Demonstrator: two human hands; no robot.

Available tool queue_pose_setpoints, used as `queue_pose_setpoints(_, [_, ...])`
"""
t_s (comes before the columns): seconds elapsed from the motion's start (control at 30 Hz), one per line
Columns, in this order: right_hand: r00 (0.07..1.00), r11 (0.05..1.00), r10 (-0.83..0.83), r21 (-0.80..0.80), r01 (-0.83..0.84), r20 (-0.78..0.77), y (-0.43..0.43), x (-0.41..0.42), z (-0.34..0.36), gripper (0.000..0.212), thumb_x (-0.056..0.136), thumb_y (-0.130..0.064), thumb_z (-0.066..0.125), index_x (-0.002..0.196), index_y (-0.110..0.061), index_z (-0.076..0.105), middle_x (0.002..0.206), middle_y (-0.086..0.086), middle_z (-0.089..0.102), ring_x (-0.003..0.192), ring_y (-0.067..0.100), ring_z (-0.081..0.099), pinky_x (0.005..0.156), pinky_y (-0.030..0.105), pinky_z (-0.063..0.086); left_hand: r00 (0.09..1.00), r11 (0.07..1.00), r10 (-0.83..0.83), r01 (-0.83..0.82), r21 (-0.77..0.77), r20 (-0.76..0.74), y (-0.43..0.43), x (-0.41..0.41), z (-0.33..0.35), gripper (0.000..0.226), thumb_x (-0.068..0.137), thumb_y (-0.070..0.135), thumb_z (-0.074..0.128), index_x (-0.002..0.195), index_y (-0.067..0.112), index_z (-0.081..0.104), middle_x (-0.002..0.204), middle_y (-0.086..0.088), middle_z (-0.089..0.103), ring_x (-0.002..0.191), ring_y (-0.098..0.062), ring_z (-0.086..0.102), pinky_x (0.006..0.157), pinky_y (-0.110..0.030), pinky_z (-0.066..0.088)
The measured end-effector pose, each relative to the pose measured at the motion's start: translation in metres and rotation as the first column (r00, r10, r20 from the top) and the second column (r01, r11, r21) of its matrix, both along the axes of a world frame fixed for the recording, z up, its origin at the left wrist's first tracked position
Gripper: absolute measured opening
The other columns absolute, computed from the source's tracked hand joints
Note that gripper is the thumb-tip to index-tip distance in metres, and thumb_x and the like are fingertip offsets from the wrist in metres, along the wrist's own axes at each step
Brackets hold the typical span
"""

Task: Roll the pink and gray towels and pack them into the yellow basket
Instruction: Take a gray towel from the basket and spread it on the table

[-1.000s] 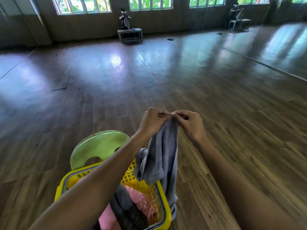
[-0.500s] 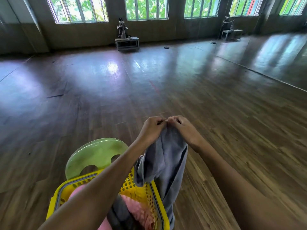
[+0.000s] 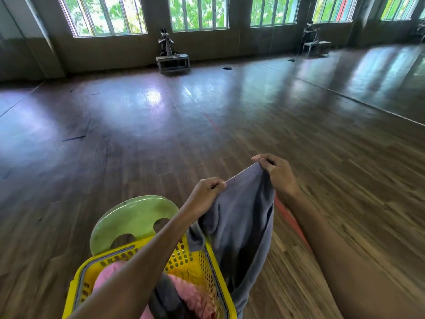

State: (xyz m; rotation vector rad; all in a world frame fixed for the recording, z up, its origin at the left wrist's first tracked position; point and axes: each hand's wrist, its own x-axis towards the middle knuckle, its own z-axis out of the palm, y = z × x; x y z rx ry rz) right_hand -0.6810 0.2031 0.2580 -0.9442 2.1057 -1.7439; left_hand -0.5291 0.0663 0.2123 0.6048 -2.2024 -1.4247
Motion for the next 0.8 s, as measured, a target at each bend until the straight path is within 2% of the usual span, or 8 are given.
queue_pose_setpoints(0.13, [0.976, 0.971, 0.21, 0.132, -0.201, -0.054, 0.0, 0.01, -0.001, 0.017, 0.087, -0.035, 0.069, 0.086, -0.019, 0.075, 0.09, -0.006, 0.074, 0.093, 0.008, 0.066, 0.083, 0.025, 0.05, 1.0, 0.998, 0.013, -0.013, -0.054, -0.013, 0.003, -0.014, 0.012, 0.034, 0.091, 0.015, 0.059, 0.058, 0.019, 0.054, 0.056, 0.015, 0.05, 0.06, 0.002, 0.043, 0.064, -0.027, 0.038])
queue_pose_setpoints(0.2, [0.953, 0.94, 0.292, 0.205, -0.271, -0.08, 0.0, 0.01, -0.007, 0.022, 0.079, -0.043, 0.075, 0.082, -0.021, 0.075, 0.086, -0.003, 0.074, 0.087, 0.013, 0.068, 0.079, 0.035, 0.054, 1.0, 0.997, -0.002, 0.0, -0.08, -0.026, 0.006, -0.019, 0.019, 0.027, 0.091, 0.013, 0.058, 0.065, 0.021, 0.062, 0.061, 0.01, 0.06, 0.065, 0.005, 0.049, 0.065, -0.025, 0.042])
queue_pose_setpoints(0.3, [0.96, 0.949, 0.271, 0.187, -0.253, -0.075, -0.001, 0.005, -0.013, 0.023, 0.076, -0.043, 0.072, 0.077, -0.021, 0.072, 0.08, 0.0, 0.072, 0.078, 0.013, 0.066, 0.079, 0.047, 0.053, 0.999, 0.996, -0.024, 0.021, -0.09, -0.033, 0.007, -0.021, 0.023, 0.031, 0.092, 0.013, 0.058, 0.067, 0.03, 0.064, 0.075, 0.01, 0.07, 0.066, 0.012, 0.052, 0.064, -0.016, 0.041])
queue_pose_setpoints(0.4, [0.961, 0.964, 0.242, 0.149, -0.222, -0.134, 0.0, 0.001, -0.011, 0.015, 0.086, -0.032, 0.067, 0.083, -0.018, 0.07, 0.088, 0.001, 0.07, 0.086, 0.014, 0.064, 0.084, 0.039, 0.049, 0.999, 0.995, -0.05, 0.05, -0.089, -0.003, 0.009, -0.021, 0.023, 0.029, 0.093, 0.019, 0.059, 0.066, 0.03, 0.062, 0.065, 0.016, 0.062, 0.066, 0.003, 0.053, 0.065, -0.024, 0.042])
queue_pose_setpoints(0.53, [0.995, 0.995, 0.087, 0.044, -0.085, -0.04, 0.01, -0.013, -0.006, 0.017, 0.093, -0.014, 0.06, 0.077, -0.019, 0.064, 0.07, -0.005, 0.061, 0.067, 0.005, 0.054, 0.073, 0.026, 0.043, 0.996, 0.996, -0.076, 0.078, -0.043, 0.055, 0.006, -0.008, 0.002, 0.04, 0.097, 0.016, 0.054, 0.059, 0.028, 0.053, 0.057, 0.021, 0.054, 0.057, 0.005, 0.045, 0.059, -0.019, 0.035])
queue_pose_setpoints(0.63, [1.0, 1.0, -0.008, 0.005, 0.008, 0.015, 0.019, -0.026, -0.002, 0.018, 0.094, -0.017, 0.058, 0.08, -0.021, 0.069, 0.085, -0.008, 0.068, 0.085, 0.008, 0.061, 0.083, 0.024, 0.044, 0.994, 0.997, -0.078, 0.078, 0.005, 0.079, 0.003, 0.003, -0.016, 0.039, 0.098, 0.016, 0.053, 0.06, 0.027, 0.053, 0.057, 0.021, 0.051, 0.058, 0.003, 0.043, 0.063, -0.025, 0.035])
queue_pose_setpoints(0.73, [0.989, 0.98, 0.146, 0.136, -0.144, -0.005, 0.02, -0.017, -0.001, 0.025, 0.081, -0.045, 0.071, 0.089, -0.022, 0.076, 0.092, -0.008, 0.074, 0.094, 0.008, 0.067, 0.087, 0.027, 0.051, 0.999, 0.999, -0.047, 0.048, -0.014, 0.027, 0.01, -0.007, -0.004, 0.042, 0.097, 0.012, 0.054, 0.057, 0.027, 0.047, 0.054, 0.019, 0.045, 0.057, 0.003, 0.038, 0.06, -0.026, 0.033])
queue_pose_setpoints(0.8, [0.961, 0.939, 0.274, 0.223, -0.263, -0.02, 0.018, -0.007, -0.005, 0.026, 0.078, -0.045, 0.075, 0.088, -0.021, 0.077, 0.089, -0.003, 0.075, 0.094, 0.015, 0.069, 0.086, 0.034, 0.054, 0.997, 0.996, -0.071, 0.07, -0.057, -0.009, 0.017, -0.021, 0.009, 0.039, 0.095, 0.014, 0.055, 0.059, 0.027, 0.053, 0.056, 0.017, 0.048, 0.06, 0.002, 0.041, 0.06, -0.027, 0.036])
